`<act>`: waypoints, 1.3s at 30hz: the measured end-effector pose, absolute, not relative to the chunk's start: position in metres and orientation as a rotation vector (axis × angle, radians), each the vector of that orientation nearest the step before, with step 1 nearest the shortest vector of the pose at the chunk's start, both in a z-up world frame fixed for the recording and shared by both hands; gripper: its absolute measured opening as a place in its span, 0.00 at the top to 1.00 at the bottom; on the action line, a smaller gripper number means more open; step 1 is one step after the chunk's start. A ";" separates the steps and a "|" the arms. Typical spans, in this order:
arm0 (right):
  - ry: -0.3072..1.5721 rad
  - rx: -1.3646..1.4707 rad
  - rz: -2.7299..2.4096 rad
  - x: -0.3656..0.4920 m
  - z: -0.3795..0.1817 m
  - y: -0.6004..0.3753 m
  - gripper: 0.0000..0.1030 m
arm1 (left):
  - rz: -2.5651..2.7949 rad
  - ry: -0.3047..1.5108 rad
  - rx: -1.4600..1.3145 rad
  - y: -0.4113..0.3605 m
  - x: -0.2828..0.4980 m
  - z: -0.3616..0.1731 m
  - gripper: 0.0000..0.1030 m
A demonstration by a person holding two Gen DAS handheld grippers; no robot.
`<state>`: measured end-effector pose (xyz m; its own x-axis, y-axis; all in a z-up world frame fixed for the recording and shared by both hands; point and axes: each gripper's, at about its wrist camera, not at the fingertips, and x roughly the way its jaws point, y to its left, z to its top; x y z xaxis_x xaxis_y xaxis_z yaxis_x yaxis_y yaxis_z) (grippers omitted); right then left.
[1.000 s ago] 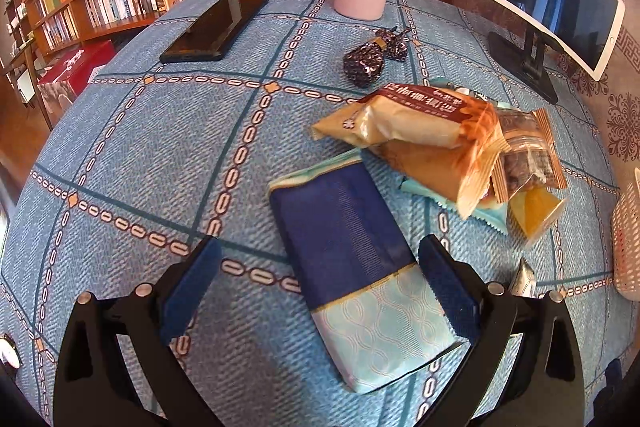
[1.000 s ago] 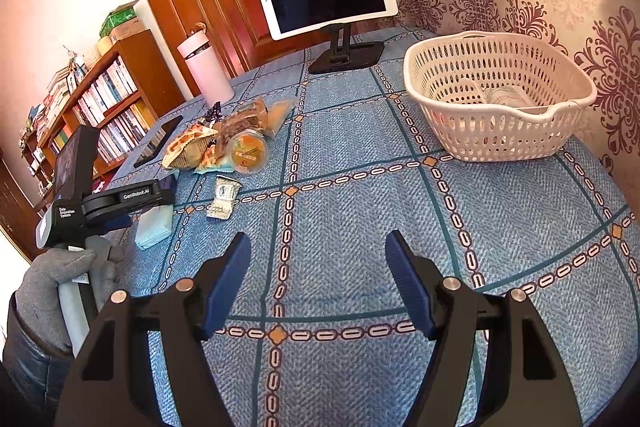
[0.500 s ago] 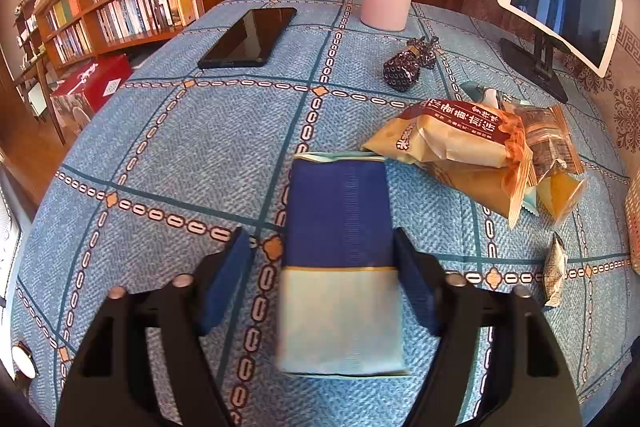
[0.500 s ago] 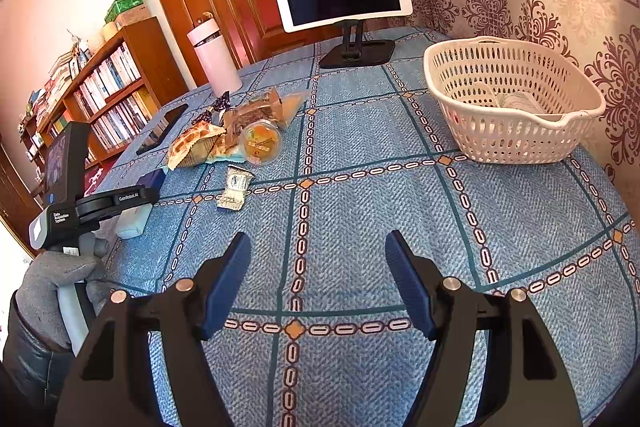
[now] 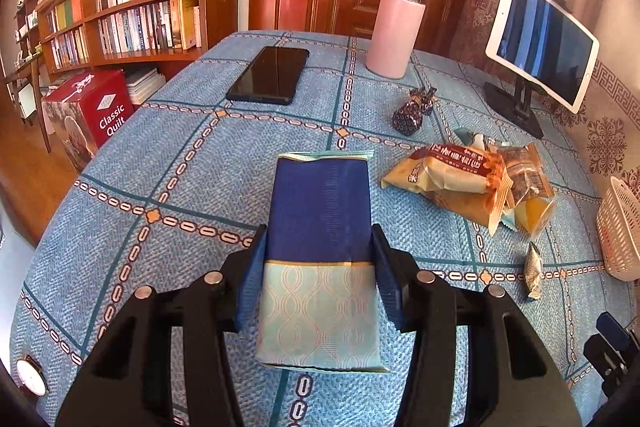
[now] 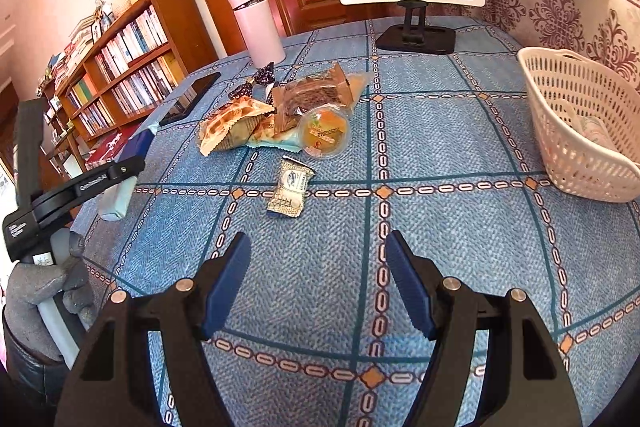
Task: Organize snacks
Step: 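Grasp the navy-and-mint pack with the left gripper while the right gripper grasps the small sachet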
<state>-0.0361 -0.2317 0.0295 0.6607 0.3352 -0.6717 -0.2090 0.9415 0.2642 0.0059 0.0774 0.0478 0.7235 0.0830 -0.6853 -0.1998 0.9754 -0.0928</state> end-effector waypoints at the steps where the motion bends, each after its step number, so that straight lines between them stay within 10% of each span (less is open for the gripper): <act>1: 0.798 0.166 0.306 -0.031 0.028 -0.228 0.32 | 0.161 0.731 -0.164 0.079 0.004 0.051 0.50; 23: 0.836 -0.020 0.271 0.032 0.012 -0.164 0.75 | 0.198 0.697 -0.200 0.102 -0.002 0.048 0.50; 39: 0.753 0.050 0.266 -0.008 0.033 -0.193 0.77 | 0.186 0.668 -0.185 0.095 -0.009 0.062 0.50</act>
